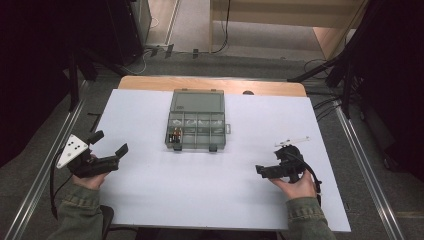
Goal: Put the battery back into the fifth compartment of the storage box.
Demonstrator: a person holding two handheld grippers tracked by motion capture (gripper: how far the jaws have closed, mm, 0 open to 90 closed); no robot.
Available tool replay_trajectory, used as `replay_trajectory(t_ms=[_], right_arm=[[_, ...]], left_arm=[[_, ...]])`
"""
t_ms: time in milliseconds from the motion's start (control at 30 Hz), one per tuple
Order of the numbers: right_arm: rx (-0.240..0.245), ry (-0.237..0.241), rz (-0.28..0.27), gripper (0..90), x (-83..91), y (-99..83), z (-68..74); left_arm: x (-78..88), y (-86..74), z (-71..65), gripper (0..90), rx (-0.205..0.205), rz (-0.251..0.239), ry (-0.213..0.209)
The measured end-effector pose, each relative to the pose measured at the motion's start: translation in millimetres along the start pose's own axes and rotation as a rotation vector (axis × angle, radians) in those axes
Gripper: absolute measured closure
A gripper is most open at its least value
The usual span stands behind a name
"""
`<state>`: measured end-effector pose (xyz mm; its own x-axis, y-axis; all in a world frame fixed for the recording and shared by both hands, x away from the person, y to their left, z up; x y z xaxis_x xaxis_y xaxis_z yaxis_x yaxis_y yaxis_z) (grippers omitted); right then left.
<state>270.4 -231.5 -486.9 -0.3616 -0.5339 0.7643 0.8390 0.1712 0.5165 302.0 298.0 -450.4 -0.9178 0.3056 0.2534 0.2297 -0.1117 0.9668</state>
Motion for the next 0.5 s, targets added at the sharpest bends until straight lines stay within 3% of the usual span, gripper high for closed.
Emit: replay_trajectory(t_ms=[200, 367, 500], right_arm=[[-0.018, 0.016, -0.184, 1.0, 10.5, -24.0, -16.2], [0.069, -0.013, -0.397, 5.4, 27.1, -42.1, -17.4], [0.142, -0.010, -0.502, 5.1, 38.0, -50.0, -12.1]], left_arm=[[0.3, -0.2, -1.4, 2.6, 0.001, 0.001, 0.001], [0.3, -0.8, -1.1, 2.6, -0.010, 0.006, 0.001], [0.3, -1.7, -2.6, 2.5, -0.022, 0.007, -0.004]])
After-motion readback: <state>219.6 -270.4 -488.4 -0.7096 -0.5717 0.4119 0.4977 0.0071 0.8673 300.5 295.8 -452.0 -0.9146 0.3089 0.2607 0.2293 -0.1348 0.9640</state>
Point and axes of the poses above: each handheld gripper's, and its own axes: x roughly backward along the jaws, y roughly out of its top, z roughly to its left, the point moved 2 cm from there along -x, roughly forward along the jaws, and after that the axes turned 14 degrees about y, right-handed, at the moved point
